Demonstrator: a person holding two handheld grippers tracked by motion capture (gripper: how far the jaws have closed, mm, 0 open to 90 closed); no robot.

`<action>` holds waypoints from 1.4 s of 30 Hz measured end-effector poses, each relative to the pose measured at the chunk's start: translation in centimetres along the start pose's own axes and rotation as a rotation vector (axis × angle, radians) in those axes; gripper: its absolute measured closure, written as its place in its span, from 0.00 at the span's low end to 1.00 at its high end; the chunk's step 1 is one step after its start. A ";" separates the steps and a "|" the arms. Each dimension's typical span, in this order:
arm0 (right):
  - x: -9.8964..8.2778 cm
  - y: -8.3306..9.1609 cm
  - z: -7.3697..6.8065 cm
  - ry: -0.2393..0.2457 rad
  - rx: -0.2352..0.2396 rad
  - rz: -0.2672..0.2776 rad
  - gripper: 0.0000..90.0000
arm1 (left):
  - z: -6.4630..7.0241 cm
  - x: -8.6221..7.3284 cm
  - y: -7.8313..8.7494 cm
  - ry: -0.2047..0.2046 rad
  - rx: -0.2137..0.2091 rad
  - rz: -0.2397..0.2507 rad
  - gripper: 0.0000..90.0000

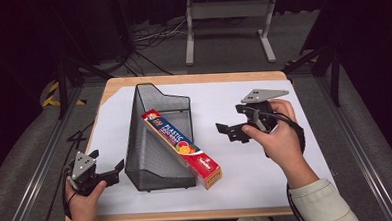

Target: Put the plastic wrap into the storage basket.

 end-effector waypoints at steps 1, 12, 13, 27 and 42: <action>-0.1 0.3 0.3 -0.004 -0.003 0.003 0.12 | 0.0 0.0 0.0 0.000 -0.001 0.000 0.07; -1.0 2.7 3.8 -0.021 -0.065 0.013 0.11 | 0.0 0.0 0.0 -0.001 0.001 -0.005 0.07; -1.1 2.9 4.1 -0.027 -0.072 0.015 0.11 | 0.0 0.0 0.0 -0.001 0.002 -0.004 0.07; -2.6 4.9 9.6 -0.038 -0.198 0.045 0.09 | 0.0 -0.1 0.0 -0.001 0.003 -0.007 0.07; -8.0 3.9 12.6 -0.045 -0.156 0.034 0.09 | 0.1 -0.2 0.1 -0.004 0.003 -0.004 0.07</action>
Point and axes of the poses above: each handheld gripper's, and its own axes: y roughly backward along the jaws, x roughly out of its top, z roughly to its right, the point moved 9 cm from there along -y, roughly forward along the jaws, and after that the axes turned 9 degrees about -y, right-handed, at the moved point
